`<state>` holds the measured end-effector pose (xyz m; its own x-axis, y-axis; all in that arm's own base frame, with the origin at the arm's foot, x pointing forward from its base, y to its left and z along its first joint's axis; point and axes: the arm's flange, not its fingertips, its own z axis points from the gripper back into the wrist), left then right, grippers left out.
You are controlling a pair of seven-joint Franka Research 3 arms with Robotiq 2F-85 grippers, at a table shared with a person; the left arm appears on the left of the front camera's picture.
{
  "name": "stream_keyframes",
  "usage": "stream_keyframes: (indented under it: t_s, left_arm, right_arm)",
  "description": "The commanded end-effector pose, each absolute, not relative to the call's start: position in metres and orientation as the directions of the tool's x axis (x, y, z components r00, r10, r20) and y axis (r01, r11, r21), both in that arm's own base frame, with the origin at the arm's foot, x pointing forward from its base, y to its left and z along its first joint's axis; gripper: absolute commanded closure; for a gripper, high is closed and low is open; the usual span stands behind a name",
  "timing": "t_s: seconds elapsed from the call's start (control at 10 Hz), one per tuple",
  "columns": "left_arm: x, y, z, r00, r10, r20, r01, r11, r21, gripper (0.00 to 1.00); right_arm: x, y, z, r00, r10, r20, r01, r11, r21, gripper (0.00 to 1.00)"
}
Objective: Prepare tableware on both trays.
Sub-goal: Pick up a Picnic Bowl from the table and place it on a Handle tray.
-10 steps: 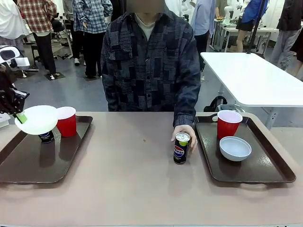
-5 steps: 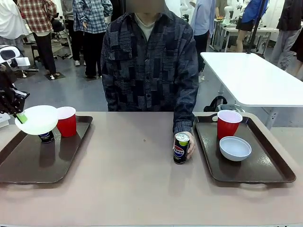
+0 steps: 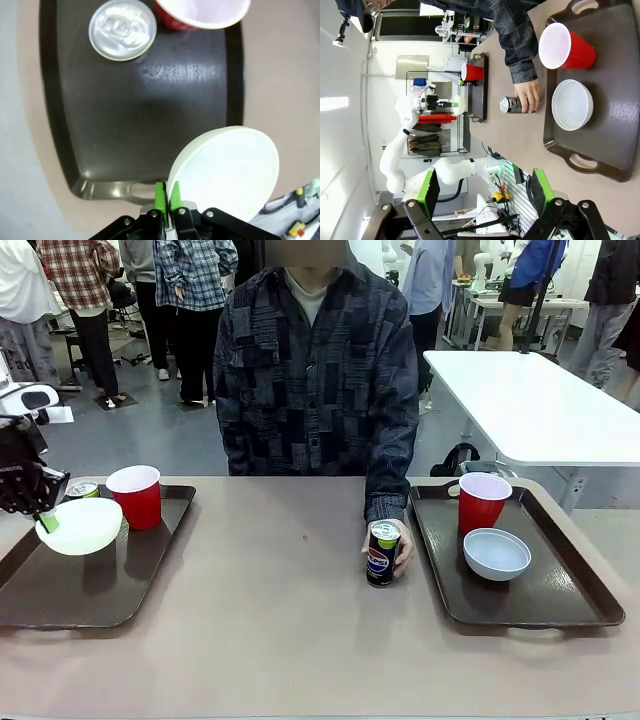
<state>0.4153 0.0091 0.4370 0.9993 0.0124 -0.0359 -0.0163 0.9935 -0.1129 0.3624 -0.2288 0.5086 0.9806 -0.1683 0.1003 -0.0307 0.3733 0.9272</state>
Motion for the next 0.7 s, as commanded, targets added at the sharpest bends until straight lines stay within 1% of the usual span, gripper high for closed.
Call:
stream_keyframes:
  t_s: [0.0, 0.3, 0.6]
  left_arm:
    - [0.428, 0.021, 0.423, 0.998, 0.035, -0.057, -0.041, 0.995, -0.095, 0.96]
    - [0.432, 0.025, 0.393, 0.993, 0.07, -0.095, -0.075, 0.996, -0.052, 0.96]
    - [0.423, 0.024, 0.376, 0.992, 0.048, -0.115, -0.049, 0.999, -0.013, 0.96]
  right_arm:
    - [0.361, -0.227, 0.51, 0.98, -0.168, 0.103, -0.034, 0.37, 0.928, 0.04]
    - [0.361, -0.227, 0.51, 0.98, -0.168, 0.103, -0.034, 0.37, 0.928, 0.04]
    - [0.361, -0.227, 0.51, 0.98, -0.168, 0.103, -0.034, 0.37, 0.928, 0.04]
